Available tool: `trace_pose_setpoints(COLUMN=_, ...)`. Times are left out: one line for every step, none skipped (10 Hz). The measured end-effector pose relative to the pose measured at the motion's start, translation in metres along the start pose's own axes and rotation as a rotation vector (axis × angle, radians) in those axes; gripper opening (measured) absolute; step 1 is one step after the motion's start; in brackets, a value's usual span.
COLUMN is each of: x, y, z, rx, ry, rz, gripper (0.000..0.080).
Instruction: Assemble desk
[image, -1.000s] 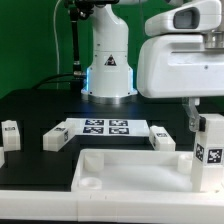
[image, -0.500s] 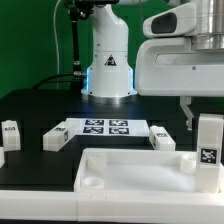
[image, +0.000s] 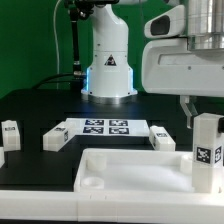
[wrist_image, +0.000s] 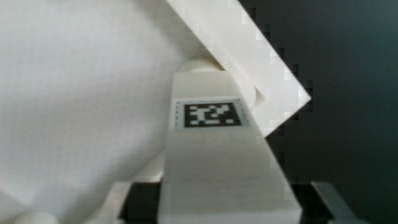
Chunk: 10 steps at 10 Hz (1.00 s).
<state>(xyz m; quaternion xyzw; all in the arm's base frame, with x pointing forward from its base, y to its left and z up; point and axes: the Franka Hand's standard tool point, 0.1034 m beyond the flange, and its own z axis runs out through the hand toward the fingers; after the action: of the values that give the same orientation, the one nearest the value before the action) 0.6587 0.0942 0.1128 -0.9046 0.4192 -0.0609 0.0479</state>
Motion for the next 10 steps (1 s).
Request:
trace_pose_setpoints(x=-0.0017, y=-0.0005, z=0.0002, rx=0.000, ry=-0.004, rz=0.092, gripper=0.0290)
trace_pose_setpoints(x=-0.0032, y=-0.0010, z=0.0002, rx=-0.003, ry=-0.004, rz=0.164, gripper=0.0291)
trace_pose_setpoints(x=-0.0038, y=-0.0011, z=-0.0001, rx=-0.006, ry=-0.005, rz=0.239, gripper=0.0291)
trace_pose_setpoints(x=-0.0038, y=-0.0011, z=-0.0002, rx=-0.005, ry=-0.008, rz=0.275, gripper=0.0291)
trace_pose_setpoints(x=-0.0046, y=-0.0016, z=-0.0001, rx=-0.002, ry=-0.013, rz=0.291, gripper=0.0291)
trace_pose_setpoints(x=-0.0053, y=-0.0021, z=-0.0001, rx=-0.001, ry=-0.014, rz=0.269, gripper=0.0418)
trace_pose_setpoints(x=-0.0052, y=-0.0020, z=-0.0001, rx=-0.001, ry=-0.014, rz=0.231, gripper=0.0554)
trace_pose_setpoints(x=-0.0050, y=-0.0008, z=0.0004, rx=-0.004, ry=-0.016, rz=0.195, gripper=0.0619)
trace_pose_setpoints(x=-0.0052, y=-0.0001, z=0.0009, rx=-0.006, ry=-0.015, rz=0.103, gripper=0.0619)
trace_pose_setpoints(x=-0.0054, y=-0.0001, z=0.0011, rx=-0.006, ry=-0.015, rz=0.004, gripper=0.0644)
